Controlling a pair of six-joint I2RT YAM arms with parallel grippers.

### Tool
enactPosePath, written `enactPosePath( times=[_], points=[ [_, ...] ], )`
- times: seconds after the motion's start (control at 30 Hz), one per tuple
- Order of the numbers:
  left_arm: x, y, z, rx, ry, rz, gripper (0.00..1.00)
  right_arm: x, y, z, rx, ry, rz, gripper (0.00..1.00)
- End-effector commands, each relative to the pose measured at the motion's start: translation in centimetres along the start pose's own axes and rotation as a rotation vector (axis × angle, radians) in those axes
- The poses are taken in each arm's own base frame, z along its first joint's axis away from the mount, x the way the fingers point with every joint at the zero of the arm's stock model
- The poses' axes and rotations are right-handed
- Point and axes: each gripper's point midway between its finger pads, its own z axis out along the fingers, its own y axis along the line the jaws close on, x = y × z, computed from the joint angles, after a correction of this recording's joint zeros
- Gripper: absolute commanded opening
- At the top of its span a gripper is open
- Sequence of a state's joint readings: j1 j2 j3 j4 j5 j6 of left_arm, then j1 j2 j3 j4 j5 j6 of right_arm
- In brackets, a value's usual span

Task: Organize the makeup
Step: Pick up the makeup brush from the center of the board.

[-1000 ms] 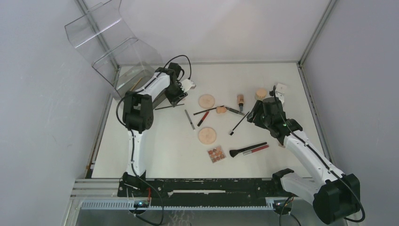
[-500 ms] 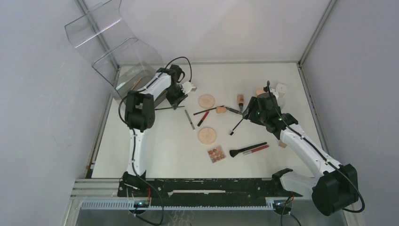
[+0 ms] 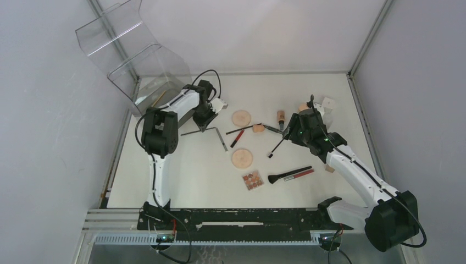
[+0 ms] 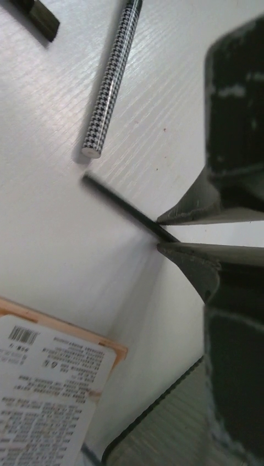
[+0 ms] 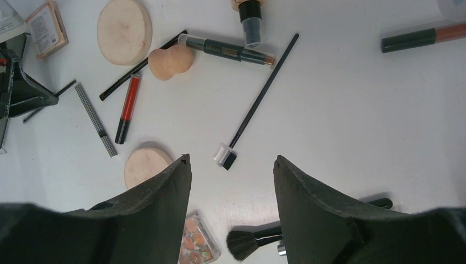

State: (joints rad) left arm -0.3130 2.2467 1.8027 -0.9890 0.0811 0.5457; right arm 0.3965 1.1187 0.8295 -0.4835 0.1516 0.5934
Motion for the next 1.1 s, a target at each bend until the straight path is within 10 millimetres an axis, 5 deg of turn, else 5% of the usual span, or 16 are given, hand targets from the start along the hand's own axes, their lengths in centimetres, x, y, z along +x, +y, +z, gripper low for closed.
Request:
enactPosePath(
  times=[0.0,0.23,0.43,1.07],
  points=[
    [0.6,-1.5,0.2,0.004,-0.012,-0.062,0.18,-1.4,1.0,-0.7,-0.032,-0.058,0.021,0.64],
    [0.4,-3.4,0.1,-0.016,-0.046,-0.129,0.01,-0.9,0.4,-1.2,-0.039,-0.078,0.032,0.64],
    [0.4,-3.7,-1.4,-0.058,-0.102,-0.255,0.00,-0.6,-0.1,-1.7,-0.047,-0.098,0.040,0.64],
    [1.1,-1.8,-13.3,-0.338,-0.257,-0.288,0.00,-0.7,-1.7,-2.4,-0.040,-0.143,0.030,0.65]
  ],
)
